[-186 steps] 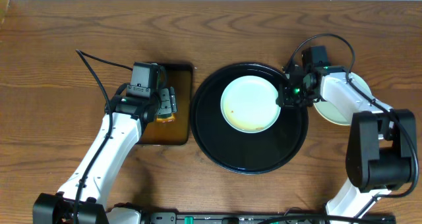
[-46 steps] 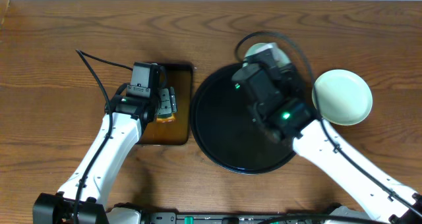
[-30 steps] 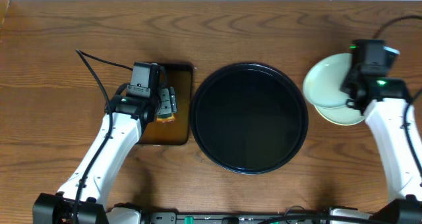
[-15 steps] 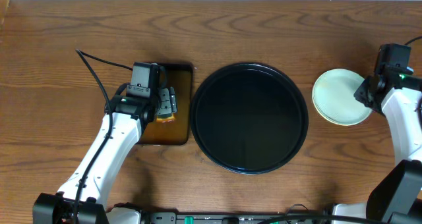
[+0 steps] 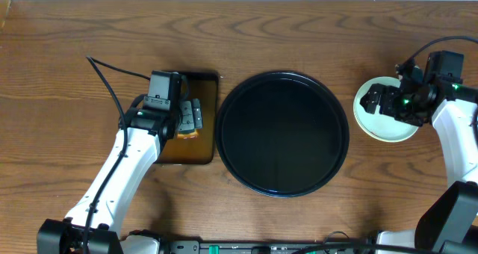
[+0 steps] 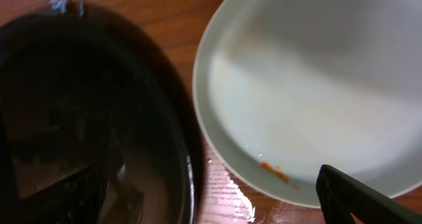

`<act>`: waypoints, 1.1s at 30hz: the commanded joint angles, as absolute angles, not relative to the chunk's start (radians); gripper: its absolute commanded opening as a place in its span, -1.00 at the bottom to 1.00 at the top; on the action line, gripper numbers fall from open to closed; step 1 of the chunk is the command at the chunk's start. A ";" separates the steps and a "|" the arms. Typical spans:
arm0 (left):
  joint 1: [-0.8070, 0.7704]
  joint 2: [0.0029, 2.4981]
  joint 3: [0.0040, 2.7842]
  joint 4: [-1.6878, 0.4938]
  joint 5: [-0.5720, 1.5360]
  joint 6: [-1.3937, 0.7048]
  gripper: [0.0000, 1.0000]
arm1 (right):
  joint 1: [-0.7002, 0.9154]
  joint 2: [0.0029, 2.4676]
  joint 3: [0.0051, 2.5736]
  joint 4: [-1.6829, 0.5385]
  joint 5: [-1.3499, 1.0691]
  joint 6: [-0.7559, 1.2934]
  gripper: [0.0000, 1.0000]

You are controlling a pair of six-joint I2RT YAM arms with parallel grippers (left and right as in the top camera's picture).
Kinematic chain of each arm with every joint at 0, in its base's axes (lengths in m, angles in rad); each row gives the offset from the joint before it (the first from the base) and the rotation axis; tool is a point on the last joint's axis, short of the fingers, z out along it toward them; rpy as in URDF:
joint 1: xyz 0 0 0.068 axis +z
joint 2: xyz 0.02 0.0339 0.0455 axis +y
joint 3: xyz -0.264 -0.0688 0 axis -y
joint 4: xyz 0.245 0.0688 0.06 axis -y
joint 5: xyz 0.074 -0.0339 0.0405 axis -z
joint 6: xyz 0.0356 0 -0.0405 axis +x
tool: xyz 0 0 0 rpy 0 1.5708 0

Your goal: Clean dirty plates on tray and stack at the side

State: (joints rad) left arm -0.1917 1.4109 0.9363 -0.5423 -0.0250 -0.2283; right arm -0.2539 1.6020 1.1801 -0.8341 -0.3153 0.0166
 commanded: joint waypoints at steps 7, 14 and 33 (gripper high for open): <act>-0.193 1.414 0.931 -0.776 0.063 -0.234 0.81 | -0.259 1.552 1.142 -0.915 -0.252 0.059 0.99; -0.202 1.284 0.912 -0.799 0.064 -0.231 0.81 | -0.199 1.287 0.919 -0.788 -0.148 0.104 0.98; -0.281 0.722 0.719 -0.695 0.064 -0.203 0.82 | -0.110 0.701 0.678 -0.767 -0.105 0.142 0.99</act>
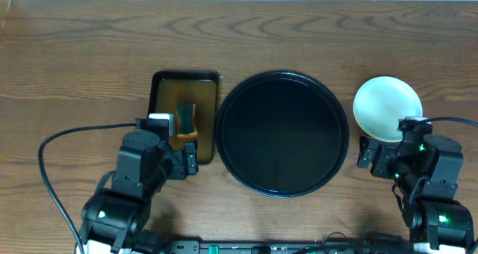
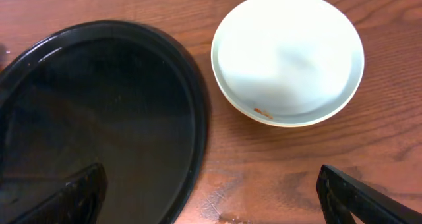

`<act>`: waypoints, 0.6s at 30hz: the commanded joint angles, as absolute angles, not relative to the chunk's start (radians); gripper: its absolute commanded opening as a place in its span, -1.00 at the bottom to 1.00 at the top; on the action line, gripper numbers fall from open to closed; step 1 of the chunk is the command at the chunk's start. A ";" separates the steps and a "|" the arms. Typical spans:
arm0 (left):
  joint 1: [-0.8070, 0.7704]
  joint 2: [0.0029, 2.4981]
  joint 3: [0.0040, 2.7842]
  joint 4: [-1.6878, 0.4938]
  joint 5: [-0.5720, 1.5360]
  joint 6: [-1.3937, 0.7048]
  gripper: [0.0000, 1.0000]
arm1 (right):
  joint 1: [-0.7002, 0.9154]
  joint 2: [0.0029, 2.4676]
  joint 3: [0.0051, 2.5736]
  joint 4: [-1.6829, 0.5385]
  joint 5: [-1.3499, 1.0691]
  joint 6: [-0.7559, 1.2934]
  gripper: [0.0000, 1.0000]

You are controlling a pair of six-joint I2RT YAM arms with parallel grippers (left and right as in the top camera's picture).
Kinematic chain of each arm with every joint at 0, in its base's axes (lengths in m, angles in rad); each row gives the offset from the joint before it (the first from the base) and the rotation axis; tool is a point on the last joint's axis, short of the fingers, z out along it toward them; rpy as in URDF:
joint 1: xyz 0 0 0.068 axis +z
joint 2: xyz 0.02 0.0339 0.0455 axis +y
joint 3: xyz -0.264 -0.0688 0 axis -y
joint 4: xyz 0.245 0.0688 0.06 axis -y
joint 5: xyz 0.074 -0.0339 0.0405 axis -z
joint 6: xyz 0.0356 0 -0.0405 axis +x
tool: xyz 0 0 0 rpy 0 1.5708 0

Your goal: Clean dirty plates on tray and stack at the side

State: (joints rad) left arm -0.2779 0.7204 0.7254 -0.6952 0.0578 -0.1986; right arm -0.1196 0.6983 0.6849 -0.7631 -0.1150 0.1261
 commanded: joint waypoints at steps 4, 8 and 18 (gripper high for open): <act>-0.281 0.731 0.719 -0.695 0.064 -0.203 0.82 | -0.110 0.701 0.678 -0.786 -0.105 0.142 0.98; -0.281 0.735 0.719 -0.695 0.064 -0.203 0.82 | -0.110 0.701 0.678 -0.799 -0.105 0.142 0.98; -0.281 0.737 0.719 -0.695 0.064 -0.203 0.82 | -0.110 0.697 0.677 -0.818 -0.086 0.120 0.98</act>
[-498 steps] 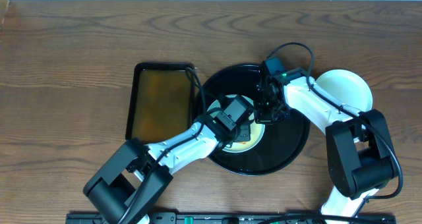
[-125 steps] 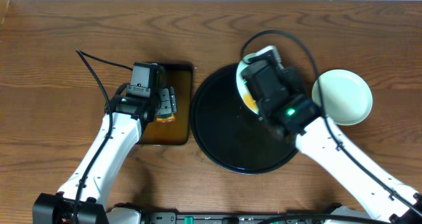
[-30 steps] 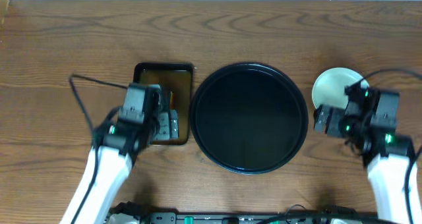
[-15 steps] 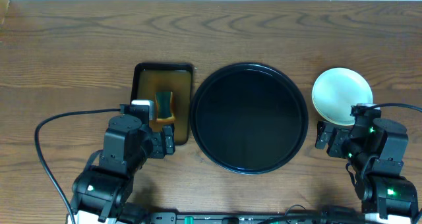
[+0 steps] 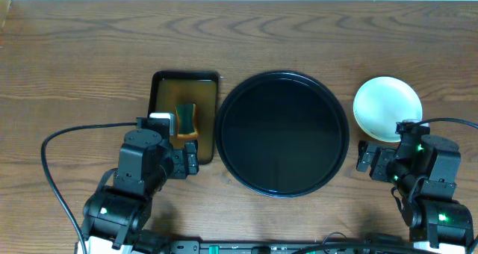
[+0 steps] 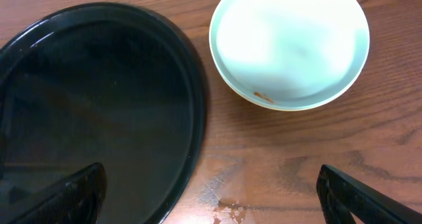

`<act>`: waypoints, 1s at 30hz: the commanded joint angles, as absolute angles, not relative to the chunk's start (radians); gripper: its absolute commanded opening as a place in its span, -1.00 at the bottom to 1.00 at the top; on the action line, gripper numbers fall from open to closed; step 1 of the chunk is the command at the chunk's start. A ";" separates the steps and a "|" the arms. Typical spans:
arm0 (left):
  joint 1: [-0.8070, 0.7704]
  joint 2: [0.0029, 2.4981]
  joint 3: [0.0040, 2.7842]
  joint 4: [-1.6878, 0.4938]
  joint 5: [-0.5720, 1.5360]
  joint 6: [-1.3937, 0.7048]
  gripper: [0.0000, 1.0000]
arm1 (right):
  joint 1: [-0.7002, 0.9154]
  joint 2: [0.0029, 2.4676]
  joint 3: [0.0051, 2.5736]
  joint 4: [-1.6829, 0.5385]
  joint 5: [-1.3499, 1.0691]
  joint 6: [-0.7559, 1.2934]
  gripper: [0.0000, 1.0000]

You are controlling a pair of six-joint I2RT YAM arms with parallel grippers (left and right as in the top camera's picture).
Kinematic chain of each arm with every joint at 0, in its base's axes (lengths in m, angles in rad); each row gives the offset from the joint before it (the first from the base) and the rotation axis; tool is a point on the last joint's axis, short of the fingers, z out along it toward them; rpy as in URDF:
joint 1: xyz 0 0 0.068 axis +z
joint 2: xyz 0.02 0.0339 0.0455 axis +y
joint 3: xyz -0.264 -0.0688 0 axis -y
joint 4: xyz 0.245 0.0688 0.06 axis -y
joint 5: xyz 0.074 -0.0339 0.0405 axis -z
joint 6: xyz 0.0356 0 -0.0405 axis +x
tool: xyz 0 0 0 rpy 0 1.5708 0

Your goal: Clean dirty plates on tray and stack at the side

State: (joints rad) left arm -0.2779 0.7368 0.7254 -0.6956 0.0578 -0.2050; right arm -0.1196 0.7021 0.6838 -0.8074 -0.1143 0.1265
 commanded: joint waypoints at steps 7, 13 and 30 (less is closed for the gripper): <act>-0.281 0.737 0.719 -0.695 0.064 -0.203 0.82 | -0.110 0.574 0.653 -0.746 -0.084 0.096 0.98; -0.281 0.737 0.719 -0.695 0.064 -0.203 0.82 | -0.065 0.339 0.550 -0.544 -0.104 0.096 0.99; -0.281 0.737 0.719 -0.695 0.064 -0.203 0.83 | 0.008 0.005 0.102 0.032 -0.104 0.095 0.99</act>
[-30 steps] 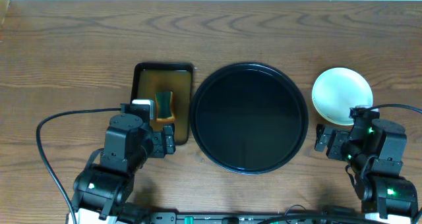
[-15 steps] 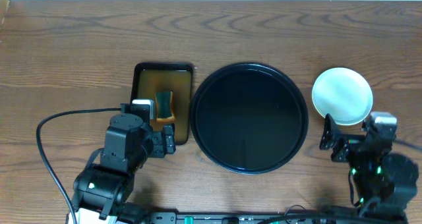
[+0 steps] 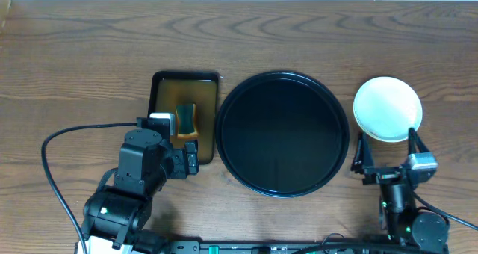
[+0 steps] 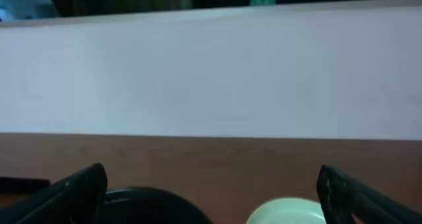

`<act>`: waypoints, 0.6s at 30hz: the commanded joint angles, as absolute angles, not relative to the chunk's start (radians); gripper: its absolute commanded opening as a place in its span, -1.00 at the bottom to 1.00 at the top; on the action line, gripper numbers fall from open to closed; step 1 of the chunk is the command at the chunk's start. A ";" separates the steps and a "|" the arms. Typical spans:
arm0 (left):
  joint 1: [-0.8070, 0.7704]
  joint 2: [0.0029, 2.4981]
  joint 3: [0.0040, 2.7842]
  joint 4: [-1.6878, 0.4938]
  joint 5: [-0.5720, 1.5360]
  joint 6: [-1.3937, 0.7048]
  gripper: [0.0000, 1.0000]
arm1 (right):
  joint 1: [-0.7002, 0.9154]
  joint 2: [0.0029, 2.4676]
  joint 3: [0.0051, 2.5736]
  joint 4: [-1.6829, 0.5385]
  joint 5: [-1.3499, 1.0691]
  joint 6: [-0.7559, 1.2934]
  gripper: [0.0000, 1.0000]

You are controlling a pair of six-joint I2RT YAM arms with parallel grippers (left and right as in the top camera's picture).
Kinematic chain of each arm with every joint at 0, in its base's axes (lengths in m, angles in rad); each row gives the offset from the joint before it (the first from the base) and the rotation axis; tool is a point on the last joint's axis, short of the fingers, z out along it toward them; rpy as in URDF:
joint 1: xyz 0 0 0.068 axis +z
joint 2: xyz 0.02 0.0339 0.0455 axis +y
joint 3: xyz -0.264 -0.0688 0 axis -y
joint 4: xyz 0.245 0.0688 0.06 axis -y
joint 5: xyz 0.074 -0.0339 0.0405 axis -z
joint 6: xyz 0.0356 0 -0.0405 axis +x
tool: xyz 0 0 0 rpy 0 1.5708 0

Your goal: Clean dirty plates on tray and stack at the side

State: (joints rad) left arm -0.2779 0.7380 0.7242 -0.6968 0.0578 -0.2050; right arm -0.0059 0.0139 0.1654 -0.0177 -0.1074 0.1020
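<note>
The round black tray (image 3: 284,134) lies mid-table with nothing on it; its rim (image 4: 151,207) shows low in the right wrist view. A white plate (image 3: 387,109) rests on the wood to the tray's right, and its edge (image 4: 290,212) peeks in at the bottom of the wrist view. My right gripper (image 3: 385,153) (image 4: 211,197) sits just in front of the plate, open and holding nothing, level and facing the far wall. My left gripper (image 3: 188,161) is folded back at the front edge of the small sponge tray; its jaws are too small to read.
A brown rectangular tray (image 3: 184,82) left of the black tray holds a yellow-green sponge (image 3: 185,119). A black cable (image 3: 67,134) loops over the table at the left. A white wall (image 4: 211,79) stands behind the table's far edge.
My right arm has drawn back toward the table's front edge, and its camera now faces the far wall instead of looking down on the plate and tray. The left arm has not moved.
First my left gripper was over the sponge tray and my right gripper hung open over the white plate. Then both arms stood pulled back to the front, sponge lying in its tray, plate lying free. Now the right arm is folded back further.
</note>
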 commanded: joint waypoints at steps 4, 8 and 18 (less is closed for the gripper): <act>-0.281 0.737 0.719 -0.695 0.064 -0.203 0.82 | 0.011 0.005 0.012 0.102 -0.107 0.046 0.98; -0.281 0.737 0.719 -0.695 0.064 -0.203 0.83 | 0.025 0.005 0.005 -0.046 -0.108 -0.032 0.99; -0.281 0.737 0.719 -0.695 0.064 -0.203 0.83 | 0.026 0.011 0.006 -0.065 -0.109 -0.031 0.99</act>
